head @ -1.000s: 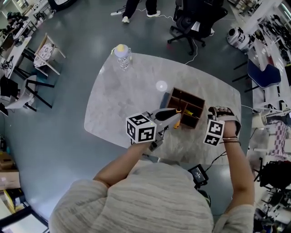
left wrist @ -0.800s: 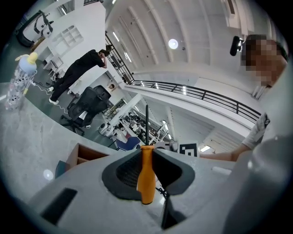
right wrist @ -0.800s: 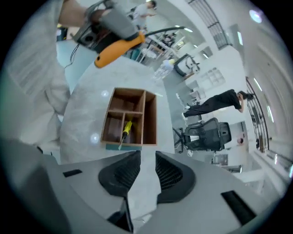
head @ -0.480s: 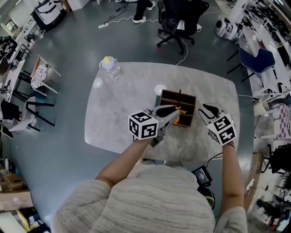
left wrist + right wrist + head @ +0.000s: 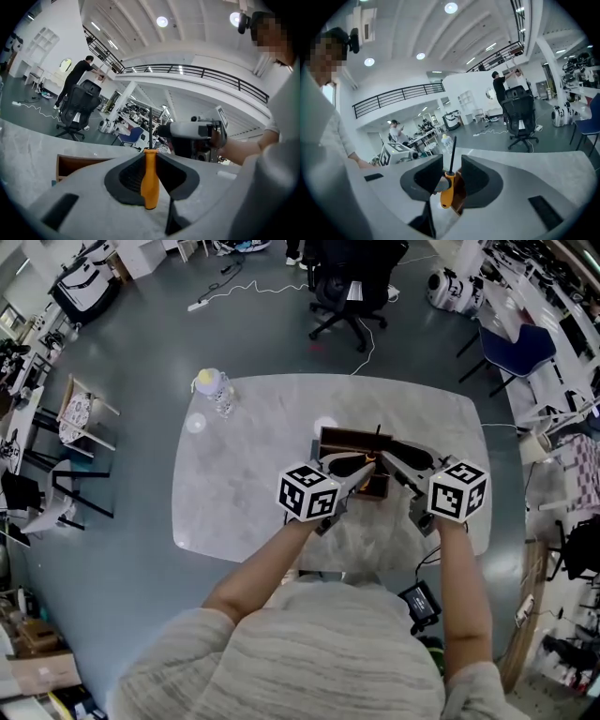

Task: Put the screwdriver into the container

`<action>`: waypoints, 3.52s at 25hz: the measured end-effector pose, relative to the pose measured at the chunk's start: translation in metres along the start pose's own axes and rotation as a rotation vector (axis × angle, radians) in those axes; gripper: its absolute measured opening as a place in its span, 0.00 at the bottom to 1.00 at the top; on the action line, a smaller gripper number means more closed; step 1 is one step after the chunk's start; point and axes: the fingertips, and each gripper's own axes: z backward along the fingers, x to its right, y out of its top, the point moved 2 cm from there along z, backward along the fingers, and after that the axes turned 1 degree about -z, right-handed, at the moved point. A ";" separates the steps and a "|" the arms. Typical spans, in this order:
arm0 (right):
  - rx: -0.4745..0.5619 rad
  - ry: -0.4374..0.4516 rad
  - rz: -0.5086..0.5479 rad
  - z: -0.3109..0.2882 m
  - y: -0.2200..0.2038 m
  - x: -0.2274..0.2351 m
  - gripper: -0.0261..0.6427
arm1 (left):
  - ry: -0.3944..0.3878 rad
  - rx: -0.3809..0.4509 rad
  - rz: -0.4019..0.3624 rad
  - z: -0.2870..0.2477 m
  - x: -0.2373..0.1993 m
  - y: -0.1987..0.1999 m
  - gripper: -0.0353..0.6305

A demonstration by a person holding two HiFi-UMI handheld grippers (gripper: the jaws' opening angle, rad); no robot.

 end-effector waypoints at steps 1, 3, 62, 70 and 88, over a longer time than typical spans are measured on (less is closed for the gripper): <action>0.005 0.001 -0.008 -0.002 0.002 0.001 0.18 | -0.001 -0.006 -0.002 -0.003 0.000 -0.001 0.17; 0.004 -0.001 -0.022 -0.007 0.003 0.005 0.18 | -0.003 -0.017 -0.008 -0.008 0.000 -0.002 0.17; 0.052 -0.342 -0.068 -0.024 -0.103 0.062 0.06 | 0.074 0.106 0.022 0.047 -0.024 0.004 0.28; 0.013 -0.346 -0.070 -0.021 -0.110 0.065 0.07 | 0.062 0.102 0.013 0.046 -0.018 0.004 0.28; 0.203 -0.350 -0.018 0.025 -0.046 0.035 0.07 | 0.008 0.131 -0.024 0.048 0.000 0.021 0.28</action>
